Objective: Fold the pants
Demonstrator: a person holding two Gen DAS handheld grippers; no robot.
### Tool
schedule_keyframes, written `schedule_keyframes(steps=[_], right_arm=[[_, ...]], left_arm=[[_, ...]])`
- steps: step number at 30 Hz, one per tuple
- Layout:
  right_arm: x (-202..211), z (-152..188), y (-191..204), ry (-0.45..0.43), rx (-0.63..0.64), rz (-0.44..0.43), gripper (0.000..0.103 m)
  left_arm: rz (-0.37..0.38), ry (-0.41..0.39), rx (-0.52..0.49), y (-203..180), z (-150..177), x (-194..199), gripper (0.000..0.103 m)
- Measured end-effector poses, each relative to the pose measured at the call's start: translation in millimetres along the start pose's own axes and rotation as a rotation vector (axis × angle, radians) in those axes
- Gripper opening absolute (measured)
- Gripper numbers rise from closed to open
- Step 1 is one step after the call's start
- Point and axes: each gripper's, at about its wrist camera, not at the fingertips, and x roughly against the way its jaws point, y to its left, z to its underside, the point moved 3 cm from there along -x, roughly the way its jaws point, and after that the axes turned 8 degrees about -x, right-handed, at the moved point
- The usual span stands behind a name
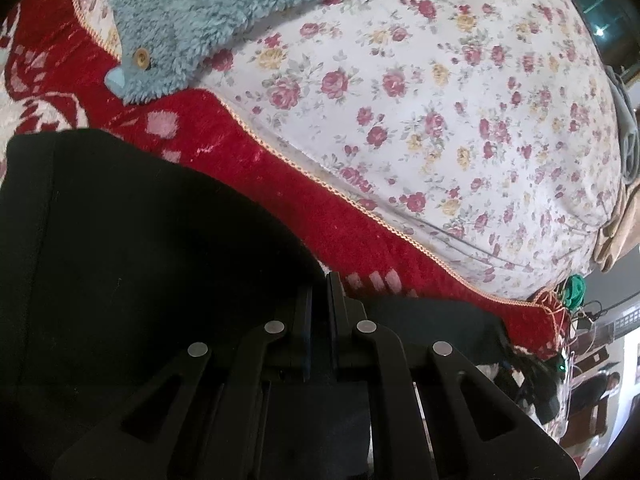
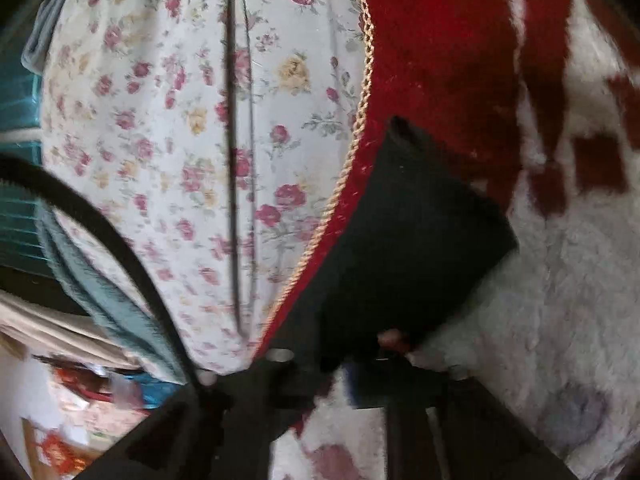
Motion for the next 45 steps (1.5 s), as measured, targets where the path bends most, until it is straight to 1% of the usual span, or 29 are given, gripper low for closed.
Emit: schedule_keyframes(steps=[2, 5, 10, 13, 16, 18, 21, 24, 25, 27, 29, 32, 36, 39, 40, 42, 43, 45], right_arm=[[16, 9, 11, -0.006, 0.058, -0.027, 0.007], [45, 17, 24, -0.01, 0.077, -0.095, 0.007], [82, 26, 40, -0.016, 0.124, -0.124, 0.007], [106, 40, 45, -0.018, 0.15, -0.148, 0.007], [132, 59, 44, -0.018, 0.171, -0.162, 0.007], [150, 73, 34, -0.017, 0.182, -0.156, 0.007], [170, 92, 8, -0.014, 0.173, -0.114, 0.007], [175, 110, -31, 0.008, 0.136, -0.036, 0.007], [174, 113, -45, 0.01, 0.119, -0.003, 0.007], [173, 115, -64, 0.01, 0.095, 0.026, 0.007], [175, 118, -71, -0.003, 0.076, -0.006, 0.007], [182, 118, -65, -0.036, 0.11, -0.035, 0.007], [192, 116, -59, -0.053, 0.135, -0.045, 0.006], [205, 121, -53, -0.053, 0.136, -0.081, 0.006], [208, 124, -51, -0.055, 0.143, -0.082, 0.006], [211, 126, -52, -0.059, 0.151, -0.058, 0.006], [211, 125, -56, -0.061, 0.139, -0.046, 0.006], [209, 124, -64, -0.063, 0.109, -0.044, 0.006]], left_arm=[[0.006, -0.012, -0.008, -2, 1, 7, 0.005], [0.03, -0.035, -0.008, -7, 5, 24, 0.005], [0.052, -0.093, -0.059, -21, 18, 61, 0.005], [0.07, -0.113, -0.084, -27, 32, 83, 0.005], [0.093, -0.129, -0.113, -32, 52, 105, 0.005], [0.1, -0.137, -0.137, -34, 70, 117, 0.005], [0.093, -0.118, -0.171, -31, 105, 126, 0.005], [0.043, -0.075, -0.203, -23, 142, 116, 0.005], [0.033, -0.061, -0.202, -19, 149, 112, 0.005], [0.015, -0.005, -0.159, -8, 161, 96, 0.005], [0.009, 0.007, -0.137, -2, 165, 90, 0.005], [0.008, 0.004, -0.134, -3, 165, 88, 0.005], [0.041, -0.051, -0.148, -12, 160, 107, 0.005], [0.078, -0.081, -0.14, -14, 157, 123, 0.005], [0.082, -0.094, -0.144, -14, 157, 129, 0.005], [0.066, -0.117, -0.145, -11, 158, 136, 0.005], [0.06, -0.119, -0.142, -8, 159, 136, 0.005], [0.054, -0.097, -0.142, -4, 162, 130, 0.005]])
